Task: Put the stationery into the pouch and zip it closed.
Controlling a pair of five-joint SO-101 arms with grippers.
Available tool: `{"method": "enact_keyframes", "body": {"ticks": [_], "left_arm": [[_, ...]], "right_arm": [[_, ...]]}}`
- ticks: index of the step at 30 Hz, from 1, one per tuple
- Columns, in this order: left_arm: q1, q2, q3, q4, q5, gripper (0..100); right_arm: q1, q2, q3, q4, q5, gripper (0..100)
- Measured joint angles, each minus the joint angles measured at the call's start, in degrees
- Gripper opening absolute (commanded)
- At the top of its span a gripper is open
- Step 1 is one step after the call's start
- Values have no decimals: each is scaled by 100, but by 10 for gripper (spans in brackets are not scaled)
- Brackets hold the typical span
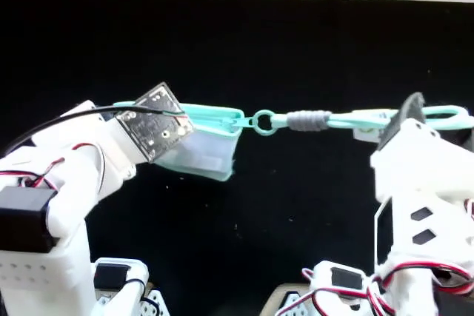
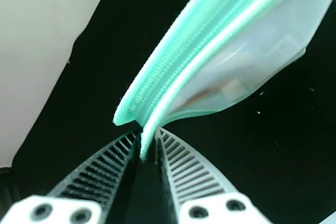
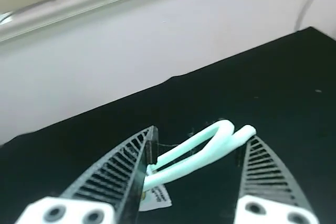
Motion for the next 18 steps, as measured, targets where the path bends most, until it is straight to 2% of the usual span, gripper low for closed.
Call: {"method": "enact_keyframes", "body": {"ticks": [6,10,15,18], "left_arm": [[-123,9,9,9,18,6],[-132,9,9,-193,334,6],[-132,18,53,-264,475,9],[-141,18,53,-264,475,10]], "right_arm": [[-1609,0,53,0,0,269],[-2681,0,422,0,0,270],[-3657,9,1284,-18,-229,271],[-3965,35,1767,-176,-396,271]]}}
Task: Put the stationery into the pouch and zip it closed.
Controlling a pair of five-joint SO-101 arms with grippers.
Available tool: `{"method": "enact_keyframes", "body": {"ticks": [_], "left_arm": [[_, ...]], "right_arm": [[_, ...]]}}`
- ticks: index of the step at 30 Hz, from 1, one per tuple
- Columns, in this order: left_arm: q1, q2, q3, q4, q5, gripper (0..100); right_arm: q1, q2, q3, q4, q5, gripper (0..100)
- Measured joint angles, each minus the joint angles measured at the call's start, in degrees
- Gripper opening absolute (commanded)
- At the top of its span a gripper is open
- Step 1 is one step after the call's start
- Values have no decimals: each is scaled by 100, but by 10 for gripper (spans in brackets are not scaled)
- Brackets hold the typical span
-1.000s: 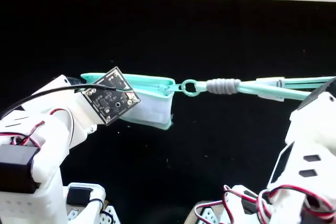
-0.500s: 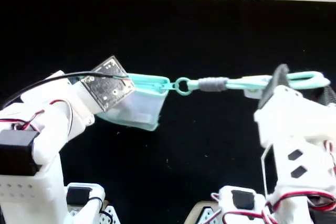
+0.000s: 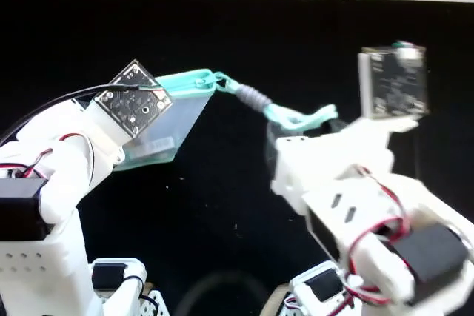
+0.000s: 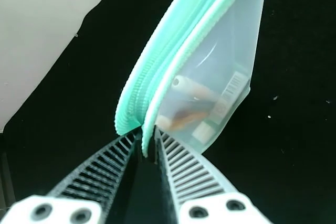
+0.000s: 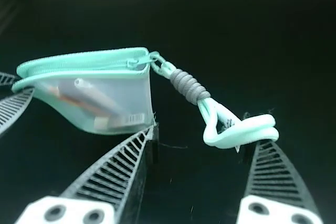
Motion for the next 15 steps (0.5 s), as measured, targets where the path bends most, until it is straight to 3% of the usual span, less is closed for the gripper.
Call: {"method": "enact_keyframes", "body": {"ticks": [5,10,15], "left_arm": [[246,0,79,-26,114,11],[545,-70,659,-747,624,22],[571,-79,1477,-1987,1319,160]], "right_arm": [[-123,18,712,-396,-44,271],[-123,26,1626,-862,-44,271],[-132,35,2479,-1433,-44,271]]}}
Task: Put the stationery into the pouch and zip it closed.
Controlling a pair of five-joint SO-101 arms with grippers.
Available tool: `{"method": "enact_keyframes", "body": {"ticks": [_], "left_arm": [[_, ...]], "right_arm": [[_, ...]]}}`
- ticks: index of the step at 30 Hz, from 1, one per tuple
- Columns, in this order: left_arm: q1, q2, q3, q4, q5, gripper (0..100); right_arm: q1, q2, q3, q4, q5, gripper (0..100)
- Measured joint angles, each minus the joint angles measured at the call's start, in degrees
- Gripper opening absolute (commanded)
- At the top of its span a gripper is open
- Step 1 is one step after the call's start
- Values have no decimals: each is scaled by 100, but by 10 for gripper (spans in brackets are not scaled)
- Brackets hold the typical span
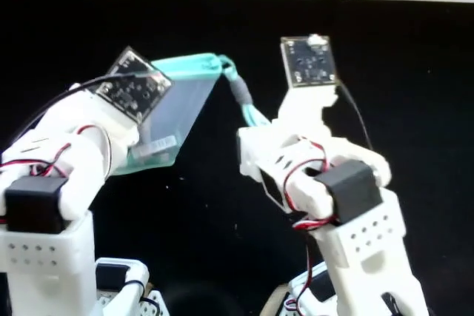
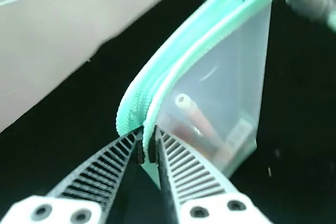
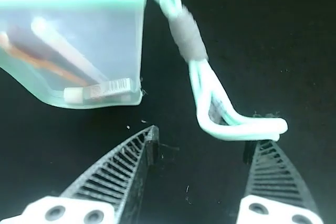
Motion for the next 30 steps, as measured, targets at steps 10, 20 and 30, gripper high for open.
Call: {"method": "enact_keyframes", "body": {"ticks": [10,20,30], "left_arm": [[26,70,976,-853,703,259],[18,70,976,-888,730,255],[9,53,976,-484,730,107]], "right_arm": [[413,0,1134,-1354,0,271],[563,9,1257,-1565,0,268],[563,9,1257,-1160,0,177]]}}
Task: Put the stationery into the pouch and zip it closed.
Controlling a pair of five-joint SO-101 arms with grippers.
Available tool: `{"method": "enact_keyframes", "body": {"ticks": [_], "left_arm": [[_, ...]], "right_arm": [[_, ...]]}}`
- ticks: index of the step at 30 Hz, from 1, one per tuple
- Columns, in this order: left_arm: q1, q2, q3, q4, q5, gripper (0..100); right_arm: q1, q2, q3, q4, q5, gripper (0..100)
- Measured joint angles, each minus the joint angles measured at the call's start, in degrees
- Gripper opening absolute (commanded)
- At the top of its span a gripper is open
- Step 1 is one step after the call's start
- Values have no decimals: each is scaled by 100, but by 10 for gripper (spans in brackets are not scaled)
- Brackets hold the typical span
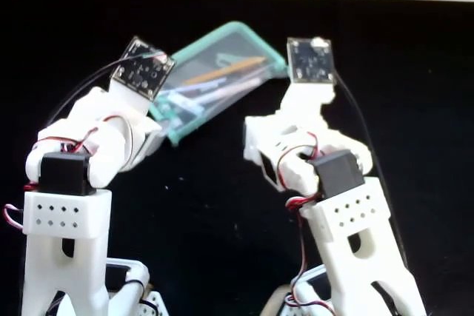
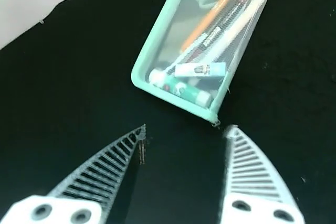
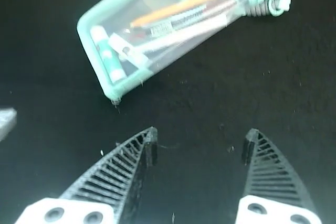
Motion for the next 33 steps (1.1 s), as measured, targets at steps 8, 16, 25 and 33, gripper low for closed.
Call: {"method": "enact_keyframes", "body": {"ticks": [8,16,25,33], "left_arm": [[-70,-1178,0,44,0,8],[-53,-2699,290,62,0,8],[-44,-4826,1934,62,0,7],[-44,-5714,3112,62,0,7]], "right_arm": [[0,0,0,79,0,7],[273,0,545,79,0,6],[1081,-202,1266,-176,-105,6],[1178,-1574,3209,-1477,-141,6]]}}
